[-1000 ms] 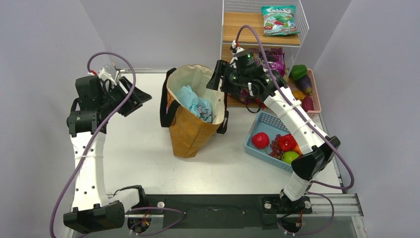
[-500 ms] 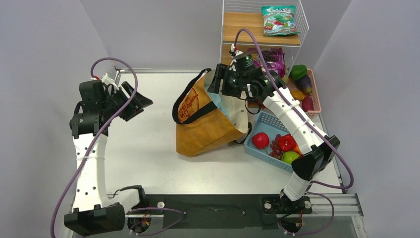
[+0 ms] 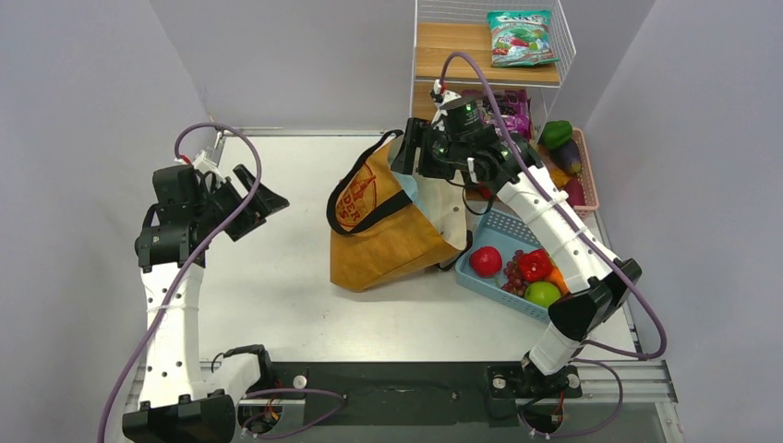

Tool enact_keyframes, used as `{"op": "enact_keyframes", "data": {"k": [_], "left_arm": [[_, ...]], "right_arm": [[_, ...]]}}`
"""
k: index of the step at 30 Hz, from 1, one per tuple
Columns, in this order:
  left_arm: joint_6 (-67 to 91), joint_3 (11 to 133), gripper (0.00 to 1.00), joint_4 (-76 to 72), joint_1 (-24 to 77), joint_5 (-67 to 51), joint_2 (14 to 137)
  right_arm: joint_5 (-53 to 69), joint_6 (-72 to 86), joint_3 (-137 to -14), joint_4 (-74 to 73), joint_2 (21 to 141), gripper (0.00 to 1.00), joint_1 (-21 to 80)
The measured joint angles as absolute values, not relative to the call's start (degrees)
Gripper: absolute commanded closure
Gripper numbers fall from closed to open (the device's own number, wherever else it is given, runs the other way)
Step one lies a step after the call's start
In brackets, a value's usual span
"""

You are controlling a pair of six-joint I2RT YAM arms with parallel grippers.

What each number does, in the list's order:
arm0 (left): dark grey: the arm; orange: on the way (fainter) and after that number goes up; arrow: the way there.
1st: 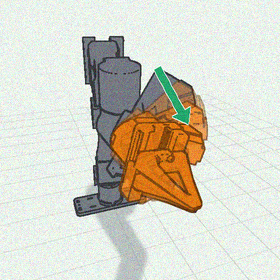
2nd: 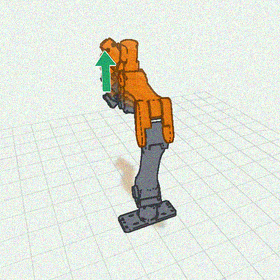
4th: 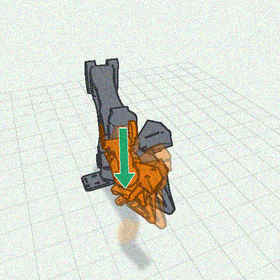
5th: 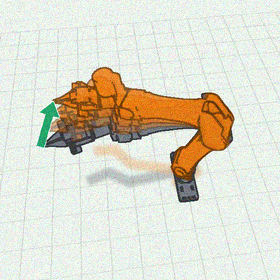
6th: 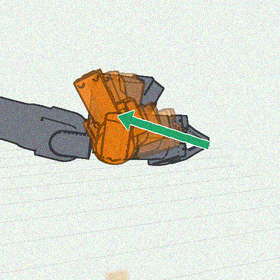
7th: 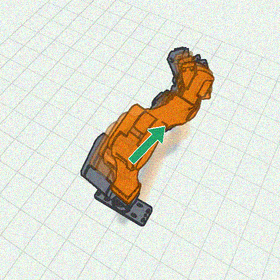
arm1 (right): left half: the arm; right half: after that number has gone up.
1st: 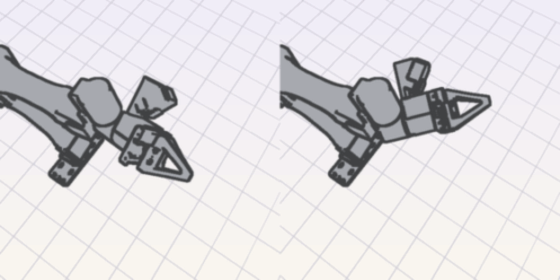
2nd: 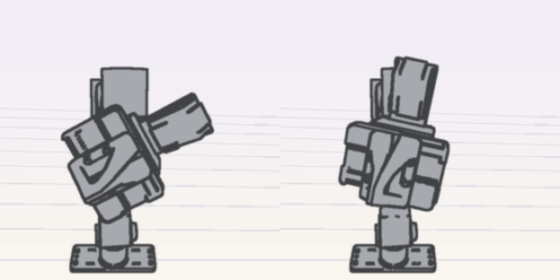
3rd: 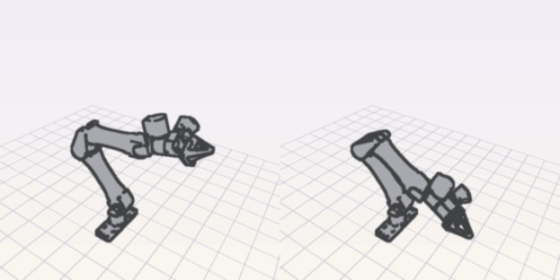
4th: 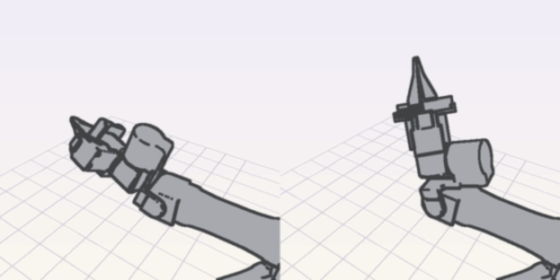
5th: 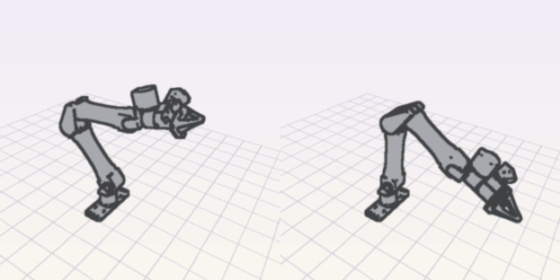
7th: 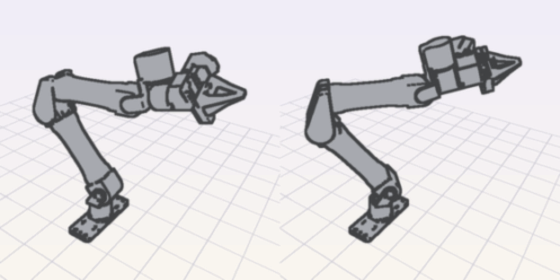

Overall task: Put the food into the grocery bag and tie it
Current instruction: Reset both arms

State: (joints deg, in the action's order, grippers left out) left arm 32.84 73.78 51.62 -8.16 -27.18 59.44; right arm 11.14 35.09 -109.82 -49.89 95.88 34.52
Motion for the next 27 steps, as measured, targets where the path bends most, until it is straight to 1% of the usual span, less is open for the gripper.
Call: {"op": "enact_keyframes", "data": {"k": [11, 15, 18, 20, 22, 25, 26, 27], "left_arm": [[28.86, 64.97, 0.26, 51.72, -8.78, -25.8, 54.15], [26.89, 62.78, 0.26, 51.9, -8.84, -24.8, 51.99], [25.02, 61.89, 0.26, 52.42, -8.84, -23.33, 50.43], [23.79, 61.63, 0.26, 52.82, -8.86, -22.26, 49.28], [22.79, 61.28, 0.26, 52.99, -8.86, -21.28, 47.97], [21.56, 59.35, 0.25, 52.95, -8.88, -20.01, 44.95], [21.37, 58.48, 0.25, 52.97, -8.88, -19.75, 43.86], [21.23, 57.76, 0.25, 52.95, -8.88, -19.59, 43.13]], "right_arm": [[7.46, 29.78, -109.12, -52.62, 90.26, 0.38, 34.52], [6.11, 27.64, -106.8, -53.43, 87.94, 0.31, 34.52], [4.43, 26.06, -104.2, -53.63, 85.82, 0.21, 34.52], [3.46, 25.43, -102.13, -53.6, 84.01, 0.17, 34.52], [2.76, 24.64, -99.92, -53.34, 81.82, 0.16, 34.52], [0.97, 24.01, -94.94, -50.35, 77.56, 0.14, 34.52], [-0.27, 24.03, -92.64, -48.38, 74.83, 0.12, 34.57], [-1.72, 24.21, -89.47, -45.74, 71.94, 0.07, 34.54]]}}
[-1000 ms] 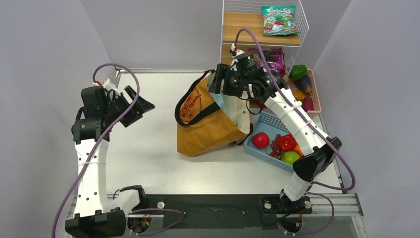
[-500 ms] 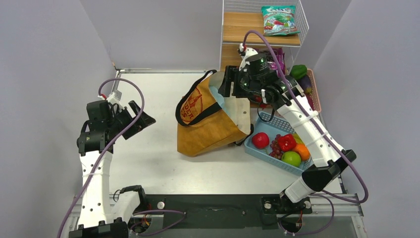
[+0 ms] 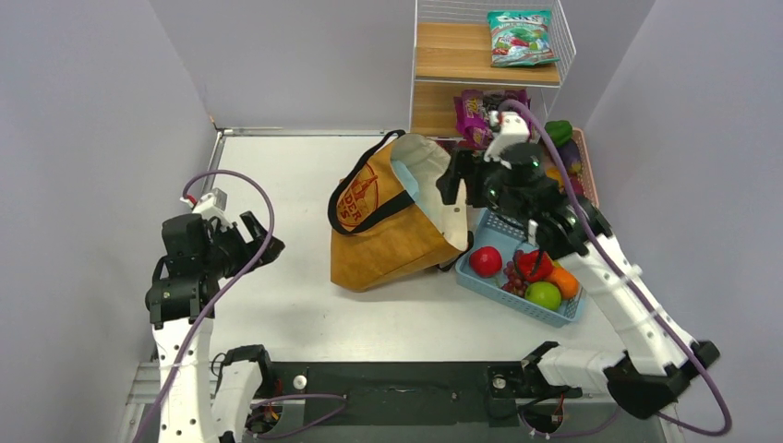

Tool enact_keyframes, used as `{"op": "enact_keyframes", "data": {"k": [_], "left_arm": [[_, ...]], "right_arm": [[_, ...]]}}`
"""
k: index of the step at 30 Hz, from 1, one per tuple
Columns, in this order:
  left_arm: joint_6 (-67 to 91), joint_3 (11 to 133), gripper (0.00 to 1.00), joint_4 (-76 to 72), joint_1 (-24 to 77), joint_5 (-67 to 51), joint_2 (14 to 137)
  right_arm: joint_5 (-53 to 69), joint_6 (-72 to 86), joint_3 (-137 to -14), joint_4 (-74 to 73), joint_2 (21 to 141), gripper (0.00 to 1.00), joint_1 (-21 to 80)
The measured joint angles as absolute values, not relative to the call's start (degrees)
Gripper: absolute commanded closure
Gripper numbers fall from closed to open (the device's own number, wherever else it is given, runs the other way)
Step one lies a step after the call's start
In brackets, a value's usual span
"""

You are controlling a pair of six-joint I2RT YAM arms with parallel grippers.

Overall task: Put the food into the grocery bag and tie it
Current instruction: Reset both arms

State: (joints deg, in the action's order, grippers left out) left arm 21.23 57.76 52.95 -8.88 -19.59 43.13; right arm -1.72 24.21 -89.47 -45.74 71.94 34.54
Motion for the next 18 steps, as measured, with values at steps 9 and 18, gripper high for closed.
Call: {"op": "enact_keyframes", "data": {"k": [9, 18], "left_arm": [[20.78, 50.96, 0.25, 51.42, -8.99, -18.83, 36.14], [21.78, 48.84, 0.25, 49.04, -8.99, -16.97, 32.38]], "right_arm": [[-13.87, 27.24, -63.26, -24.58, 45.93, 0.0, 34.52], [-14.57, 31.24, -46.54, -19.22, 36.56, 0.0, 34.52]]}}
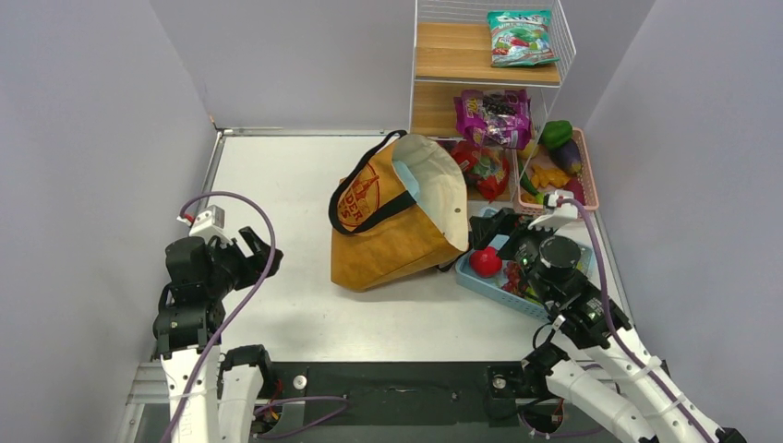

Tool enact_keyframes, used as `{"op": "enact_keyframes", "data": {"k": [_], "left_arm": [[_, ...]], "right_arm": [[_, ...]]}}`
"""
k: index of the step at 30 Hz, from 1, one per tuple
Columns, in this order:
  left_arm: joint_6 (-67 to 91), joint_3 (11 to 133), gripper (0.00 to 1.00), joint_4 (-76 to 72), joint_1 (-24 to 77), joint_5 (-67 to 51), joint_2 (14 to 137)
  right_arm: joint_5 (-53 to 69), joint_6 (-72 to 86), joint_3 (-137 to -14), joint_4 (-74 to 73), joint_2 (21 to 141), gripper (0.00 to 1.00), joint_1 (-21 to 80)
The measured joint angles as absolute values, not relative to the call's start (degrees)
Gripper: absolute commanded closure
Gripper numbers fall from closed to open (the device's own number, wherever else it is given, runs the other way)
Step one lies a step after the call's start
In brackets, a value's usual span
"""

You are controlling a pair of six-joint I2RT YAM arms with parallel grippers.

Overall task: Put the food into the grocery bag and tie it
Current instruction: Reset both arms

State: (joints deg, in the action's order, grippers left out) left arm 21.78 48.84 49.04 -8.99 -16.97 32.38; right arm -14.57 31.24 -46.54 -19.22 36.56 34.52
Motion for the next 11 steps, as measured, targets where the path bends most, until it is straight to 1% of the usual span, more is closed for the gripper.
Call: {"op": "enact_keyframes", "data": {"k": [5, 11], "left_arm": [[22.2, 48.23, 0.25, 48.47, -8.99, -16.14, 32.27], [22.28, 47.79, 0.25, 47.66, -8.99, -16.01, 32.27]], "right_arm": [[-13.89, 34.13, -37.87, -20.14, 30.96, 0.0, 34.52], [-13.26, 35.57, -36.29, -19.94, 30.2, 0.0, 34.54]]}}
